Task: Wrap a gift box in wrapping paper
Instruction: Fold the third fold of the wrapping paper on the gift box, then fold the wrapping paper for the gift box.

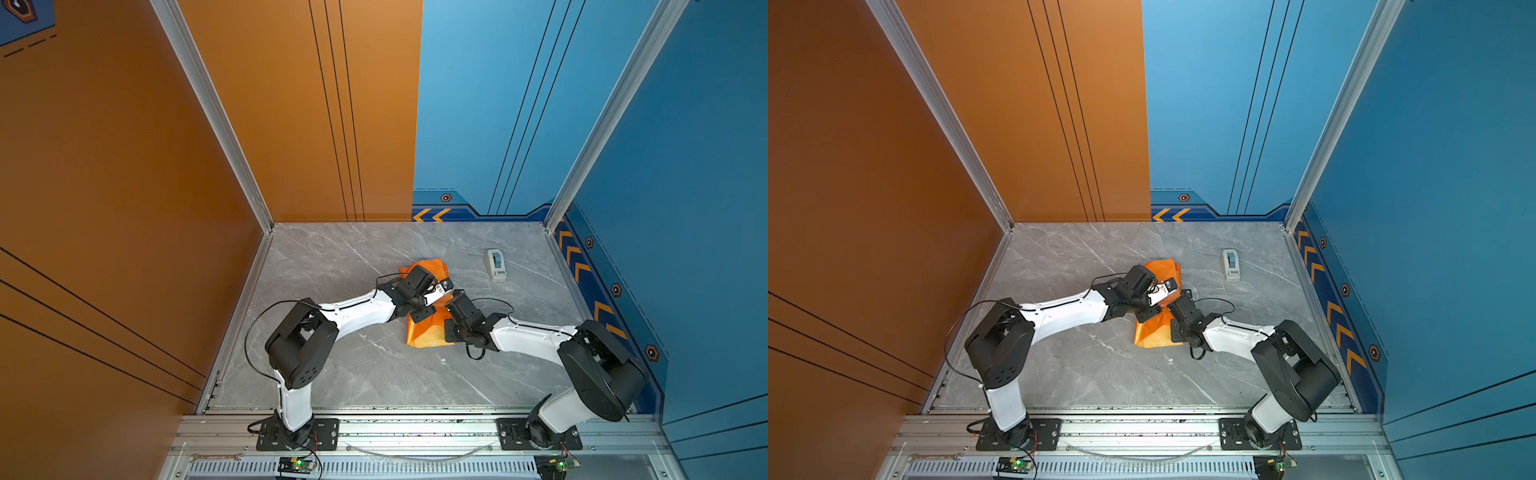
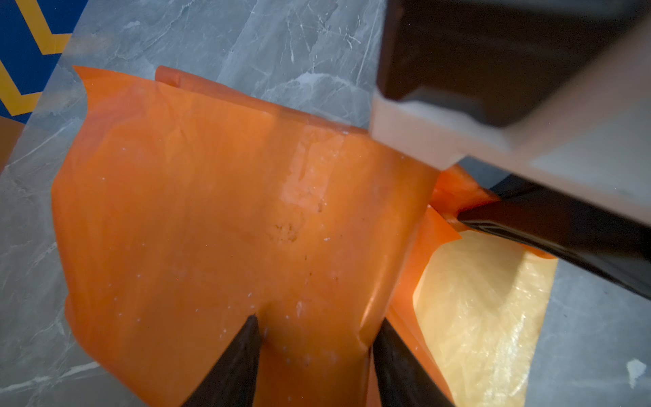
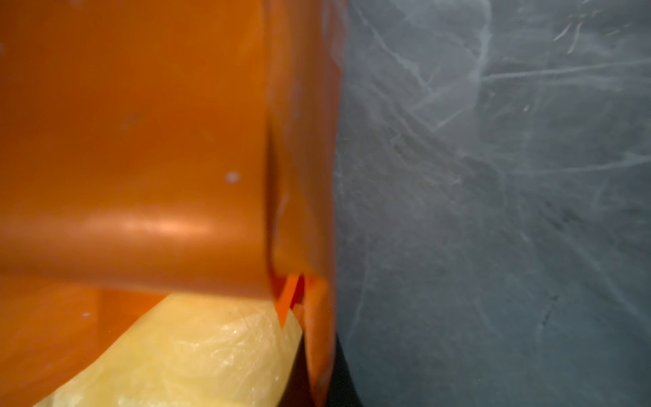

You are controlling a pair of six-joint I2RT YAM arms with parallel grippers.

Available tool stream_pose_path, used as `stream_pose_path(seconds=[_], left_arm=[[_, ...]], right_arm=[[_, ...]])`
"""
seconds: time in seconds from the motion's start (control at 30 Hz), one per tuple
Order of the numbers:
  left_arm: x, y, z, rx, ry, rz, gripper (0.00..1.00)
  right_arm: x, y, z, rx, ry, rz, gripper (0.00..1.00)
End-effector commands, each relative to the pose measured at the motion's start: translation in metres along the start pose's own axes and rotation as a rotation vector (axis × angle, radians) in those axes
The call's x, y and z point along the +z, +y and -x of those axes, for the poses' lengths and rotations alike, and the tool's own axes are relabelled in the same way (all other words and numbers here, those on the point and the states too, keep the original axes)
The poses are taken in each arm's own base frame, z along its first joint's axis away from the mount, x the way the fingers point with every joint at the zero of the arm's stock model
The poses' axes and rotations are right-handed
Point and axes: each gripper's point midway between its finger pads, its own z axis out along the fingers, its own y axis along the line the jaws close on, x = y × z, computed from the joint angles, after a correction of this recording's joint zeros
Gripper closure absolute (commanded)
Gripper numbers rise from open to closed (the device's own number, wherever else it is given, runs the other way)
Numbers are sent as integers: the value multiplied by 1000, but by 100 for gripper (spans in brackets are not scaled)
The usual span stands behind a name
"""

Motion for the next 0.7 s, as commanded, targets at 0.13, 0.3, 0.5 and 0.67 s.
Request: stream_pose_path(seconds=[0.13, 0.3, 0.5, 0.67], left_arm=[[5, -15, -19, -12, 59, -44, 48], [5, -15, -19, -14, 59, -47, 48], [6, -15, -20, -16, 61, -47, 48], [5, -14, -19, -15, 58, -45, 48]], right_arm=[[-19, -3, -5, -10, 7, 49, 57], [-42, 4, 17, 98, -46, 242, 50], [-40, -16, 30, 293, -63, 309, 67], [-24, -28, 20, 327, -30, 235, 85]])
